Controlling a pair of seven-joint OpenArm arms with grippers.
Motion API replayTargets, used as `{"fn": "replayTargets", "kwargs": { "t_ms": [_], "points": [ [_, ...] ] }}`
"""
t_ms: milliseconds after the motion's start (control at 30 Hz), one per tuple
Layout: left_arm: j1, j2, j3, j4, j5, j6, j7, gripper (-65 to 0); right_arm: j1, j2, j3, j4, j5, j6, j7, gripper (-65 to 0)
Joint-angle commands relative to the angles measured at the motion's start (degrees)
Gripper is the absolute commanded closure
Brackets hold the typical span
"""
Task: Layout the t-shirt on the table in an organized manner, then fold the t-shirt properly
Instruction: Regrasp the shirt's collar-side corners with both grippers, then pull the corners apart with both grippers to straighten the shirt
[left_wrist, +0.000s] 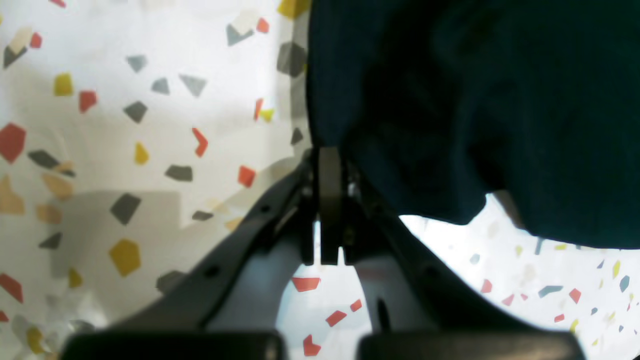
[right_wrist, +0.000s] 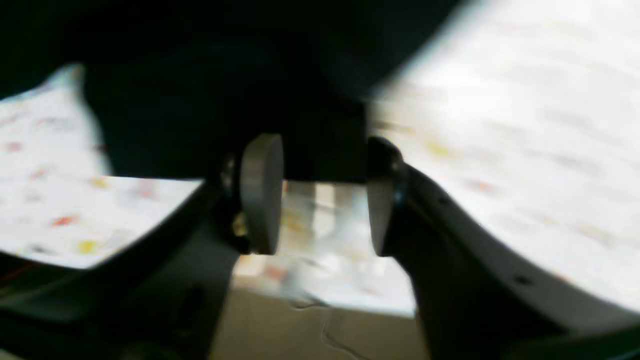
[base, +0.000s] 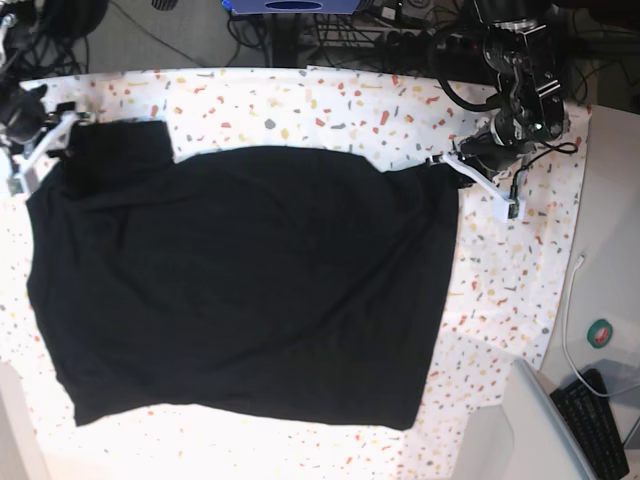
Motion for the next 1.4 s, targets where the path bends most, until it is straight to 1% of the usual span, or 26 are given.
{"fn": "replayTargets", "kwargs": {
  "t_ms": [0,67,100,167,233,367,467,533,633,733,800,867,933,1000,1033,1067,1133,1167,1200,1233,1367],
  "points": [
    [-0.3,-0.3,-0.2,1.2,-0.6,-0.2,-0.5,0.0,0.3,1.0,-0.2,-0.1,0.1,0.2,0.7,-13.4],
    [-0.3,-0.3,-0.2,1.2,-0.6,-0.2,-0.5,0.0,1.9,0.9,-2.4,-2.6,0.1,0.2,1.3,-2.1],
    [-0.3,-0.3,-0.2,1.2,-0.6,-0.2,-0.5,0.0,3.0,0.9,-3.0,-4.4,0.1,0.2,2.2,0.0],
    [-0.3,-0.3,-0.2,1.2,-0.6,-0.2,-0.5,0.0,5.3,1.1,-3.5,-10.1,0.1,0.1,4.2,0.0],
    [-0.3,-0.4,-0.2,1.2,-0.6,-0.2,-0.5,0.0,7.1,1.3,-3.8,-14.6,0.1,0.1,4.5,0.0],
    [-0.3,-0.4,-0.2,1.2,-0.6,-0.2,-0.5,0.0,5.2,0.8,-4.1,-15.4,0.1,0.1,3.8,0.0],
    [-0.3,-0.4,-0.2,1.2,-0.6,-0.2,-0.5,0.0,1.9,-0.5,-7.1,-11.4,0.3,0.1,3.8,0.0],
    [-0.4,-0.5,-0.2,1.2,-0.5,-0.2,-0.5,0.0,-1.0,-1.6,-8.6,-6.5,0.4,0.0,2.6,0.0],
    [-0.7,-0.5,-0.2,1.2,-0.5,-0.2,-0.5,0.0,-3.6,-3.6,-9.0,0.9,0.2,0.0,1.7,0.0],
    [-0.9,-0.5,-0.2,1.2,-0.5,-0.2,-0.5,0.0,-5.4,-4.0,-8.9,7.2,0.2,-0.1,1.5,0.0],
    [-0.9,-0.5,-0.2,1.2,-0.4,-0.2,-0.5,0.0,-6.4,-4.0,-6.8,10.1,0.3,-0.1,1.5,0.0],
    [-0.8,-0.5,-0.2,1.2,-0.2,-0.2,-0.5,0.0,-6.4,-4.6,-1.5,10.3,0.6,-0.1,1.5,0.0],
    [-0.5,-0.5,-0.2,1.2,-0.1,-0.2,-0.5,0.0,-5.1,-6.1,4.7,9.4,0.6,0.1,1.5,0.0],
    [-0.4,-0.5,-0.2,1.2,0.0,-0.2,-0.6,0.0,-4.0,-6.7,9.5,8.4,0.6,0.2,1.5,0.0],
    [-0.4,-0.5,-0.2,1.2,0.0,-0.2,-0.6,0.0,-3.5,-6.8,10.6,7.8,0.6,0.3,1.5,-7.4],
    [-0.4,-0.5,-0.2,1.2,0.0,-0.2,-0.6,0.0,-3.0,-6.7,11.0,6.8,0.6,0.3,1.5,-18.0],
    [-0.5,-0.5,-0.2,1.2,0.0,-0.2,-0.6,0.0,-2.3,-6.3,10.8,4.6,0.6,0.3,1.7,-35.3],
    [-0.6,-0.5,-0.2,1.2,0.0,-0.2,-0.6,0.0,-1.6,-6.3,10.8,3.3,0.6,0.3,1.8,-42.9],
    [-0.7,-0.5,-0.2,1.2,0.0,-0.2,-0.6,0.0,-1.1,-6.0,10.8,2.3,0.6,0.4,1.8,-47.0],
    [-0.7,-0.5,-0.2,1.2,0.0,-0.2,-0.6,0.0,-0.9,-5.8,10.7,1.4,0.6,0.4,1.7,-48.0],
    [-0.8,-0.6,-0.2,1.2,0.0,-0.2,-0.6,0.0,-0.2,-5.6,9.4,0.0,0.3,0.4,1.8,-45.6]
  ]
}}
